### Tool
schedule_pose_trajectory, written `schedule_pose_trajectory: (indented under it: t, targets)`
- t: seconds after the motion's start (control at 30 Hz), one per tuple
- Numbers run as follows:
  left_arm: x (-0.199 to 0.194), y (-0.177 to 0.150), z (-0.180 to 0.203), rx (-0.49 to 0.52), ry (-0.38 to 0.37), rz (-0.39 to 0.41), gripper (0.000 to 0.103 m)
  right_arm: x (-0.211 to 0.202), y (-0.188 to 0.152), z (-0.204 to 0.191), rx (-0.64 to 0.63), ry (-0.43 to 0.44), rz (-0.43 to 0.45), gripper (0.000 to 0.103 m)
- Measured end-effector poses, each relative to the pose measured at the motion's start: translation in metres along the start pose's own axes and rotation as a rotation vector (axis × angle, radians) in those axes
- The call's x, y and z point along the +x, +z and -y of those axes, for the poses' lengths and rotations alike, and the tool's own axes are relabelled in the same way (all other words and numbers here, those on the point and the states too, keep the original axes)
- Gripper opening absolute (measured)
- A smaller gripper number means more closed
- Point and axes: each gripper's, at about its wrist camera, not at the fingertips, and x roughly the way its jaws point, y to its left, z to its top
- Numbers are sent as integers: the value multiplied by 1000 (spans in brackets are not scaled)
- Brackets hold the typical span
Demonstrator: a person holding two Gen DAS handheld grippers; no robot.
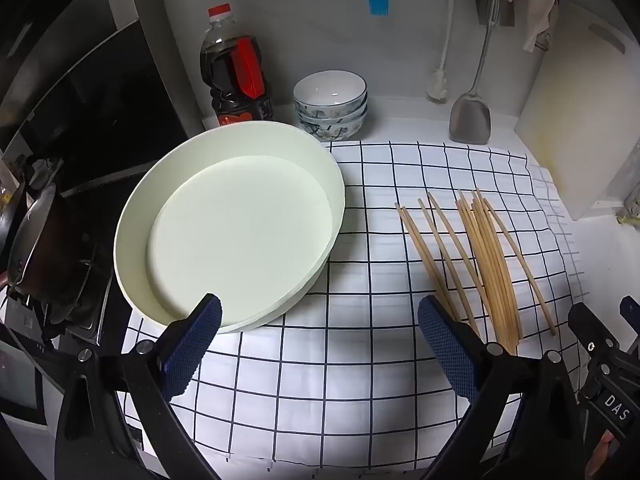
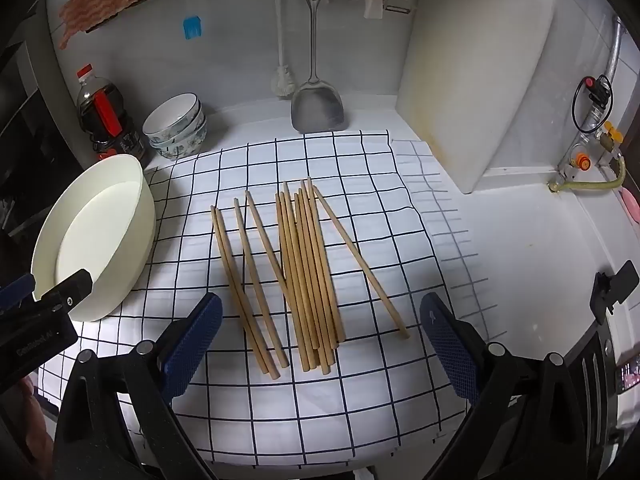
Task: Organize utensils
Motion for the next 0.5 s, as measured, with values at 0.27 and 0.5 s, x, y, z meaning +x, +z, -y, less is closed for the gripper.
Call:
schedule_pose_trajectory:
  t: [0.27,0.5]
  targets:
    - [0,0,0,-2,0,3,97,-1,-1,0,0,1,1,95]
    - [0,-7,0,1,0,4,97,-2,-2,2,2,0,2,95]
